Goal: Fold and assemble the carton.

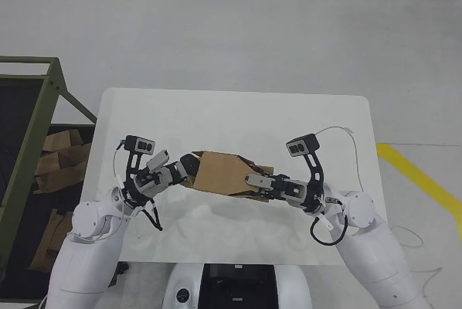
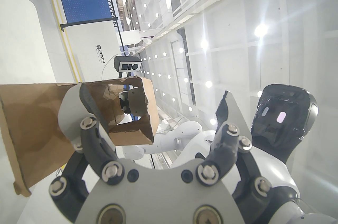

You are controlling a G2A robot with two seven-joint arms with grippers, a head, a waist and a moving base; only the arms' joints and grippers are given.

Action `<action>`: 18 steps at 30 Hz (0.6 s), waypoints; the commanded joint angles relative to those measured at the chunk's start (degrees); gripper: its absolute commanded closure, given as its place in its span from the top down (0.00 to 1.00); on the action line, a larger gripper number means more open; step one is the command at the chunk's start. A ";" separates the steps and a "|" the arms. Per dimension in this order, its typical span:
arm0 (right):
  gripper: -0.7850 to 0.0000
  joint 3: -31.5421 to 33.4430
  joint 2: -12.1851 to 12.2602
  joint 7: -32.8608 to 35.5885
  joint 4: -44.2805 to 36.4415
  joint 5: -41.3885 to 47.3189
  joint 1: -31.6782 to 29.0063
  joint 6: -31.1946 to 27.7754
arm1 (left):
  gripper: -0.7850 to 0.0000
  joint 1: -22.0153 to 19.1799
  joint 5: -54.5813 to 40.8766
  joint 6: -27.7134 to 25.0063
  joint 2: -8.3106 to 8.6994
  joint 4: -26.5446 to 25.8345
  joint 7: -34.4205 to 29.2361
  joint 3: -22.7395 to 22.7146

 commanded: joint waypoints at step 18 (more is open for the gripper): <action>0.00 0.74 0.22 -0.20 0.56 0.26 -0.18 -0.25 | 1.00 -1.03 -6.12 1.36 0.79 2.24 -10.14 -1.83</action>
